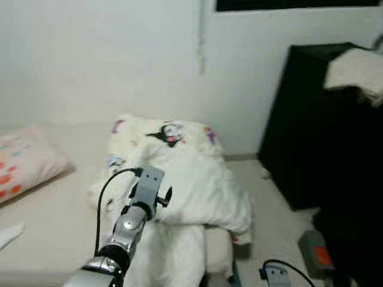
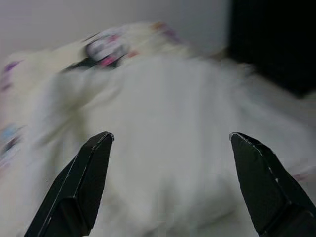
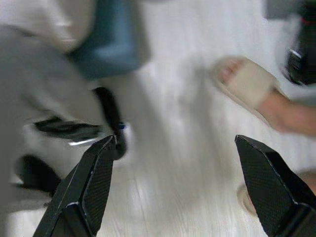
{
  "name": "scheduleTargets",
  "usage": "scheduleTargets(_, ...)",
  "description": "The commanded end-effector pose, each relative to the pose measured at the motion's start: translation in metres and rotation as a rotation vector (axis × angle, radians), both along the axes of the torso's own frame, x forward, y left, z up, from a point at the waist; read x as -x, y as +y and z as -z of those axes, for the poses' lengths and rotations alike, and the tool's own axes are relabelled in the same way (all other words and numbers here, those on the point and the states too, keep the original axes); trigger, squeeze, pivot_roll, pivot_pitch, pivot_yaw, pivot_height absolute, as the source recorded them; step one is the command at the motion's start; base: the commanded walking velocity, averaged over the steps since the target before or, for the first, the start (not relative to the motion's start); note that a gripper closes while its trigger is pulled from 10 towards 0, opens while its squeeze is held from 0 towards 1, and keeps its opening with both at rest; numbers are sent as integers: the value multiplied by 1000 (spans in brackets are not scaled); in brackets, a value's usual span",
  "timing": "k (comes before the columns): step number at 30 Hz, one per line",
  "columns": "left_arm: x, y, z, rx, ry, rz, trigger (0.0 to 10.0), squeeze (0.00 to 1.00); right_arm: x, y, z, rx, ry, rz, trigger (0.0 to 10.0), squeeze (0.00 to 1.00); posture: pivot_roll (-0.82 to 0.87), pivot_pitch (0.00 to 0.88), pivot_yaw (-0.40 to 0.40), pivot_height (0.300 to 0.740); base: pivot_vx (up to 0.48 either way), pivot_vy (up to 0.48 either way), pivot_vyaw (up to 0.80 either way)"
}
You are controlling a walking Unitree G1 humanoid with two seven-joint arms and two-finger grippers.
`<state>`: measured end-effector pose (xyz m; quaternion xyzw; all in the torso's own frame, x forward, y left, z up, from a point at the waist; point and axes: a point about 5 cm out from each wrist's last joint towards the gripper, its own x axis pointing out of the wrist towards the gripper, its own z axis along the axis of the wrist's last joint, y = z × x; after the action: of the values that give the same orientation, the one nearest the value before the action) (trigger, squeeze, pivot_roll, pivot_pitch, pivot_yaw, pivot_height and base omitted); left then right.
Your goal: Clean up the room
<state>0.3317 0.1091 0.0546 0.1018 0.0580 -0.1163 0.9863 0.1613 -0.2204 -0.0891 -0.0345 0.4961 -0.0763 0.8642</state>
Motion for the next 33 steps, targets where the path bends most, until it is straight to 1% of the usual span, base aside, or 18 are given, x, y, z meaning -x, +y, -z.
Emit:
scheduleTargets(1, 1, 1, 3, -19, 17, -3, 10000, 0, 2, 1, 1, -17, 0, 25, 10000, 0, -199, 0, 0, 626, 0, 0, -712)
scheduleTargets(13, 0, 4, 2, -48, 7, -32, 10000, 0, 4, 1, 2, -15, 2, 22, 10000, 0, -198, 0, -6, 626, 0, 0, 0)
scheduleTargets(20, 0, 3, 3, -40, 15, -39, 10000, 0, 5, 1, 2, -11, 13, 16, 10000, 0, -199, 0, -12, 626, 0, 0, 0)
scheduleTargets(26, -3, -2, -1, -25, 8, -51, 10000, 0, 5, 0, 2, -6, 18, 13, 10000, 0, -202, 0, -13, 626, 0, 0, -594)
scheduleTargets(28, -5, -1, -3, -60, -5, -87, 10000, 0, 5, -1, 2, -5, 16, 15, 10000, 0, -207, 0, -9, 626, 0, 0, -587)
scheduleTargets(32, -9, 3, -7, -78, -14, -142, 10000, 0, 7, -1, 2, -9, 6, 23, 10000, 0, -216, 0, 1, 626, 0, 0, -145)
scheduleTargets(33, -15, 16, -13, -104, -30, -235, 10000, 0, 9, 0, 3, -13, 6, 30, 10000, 0, -220, 0, 9, 626, 0, 0, 0)
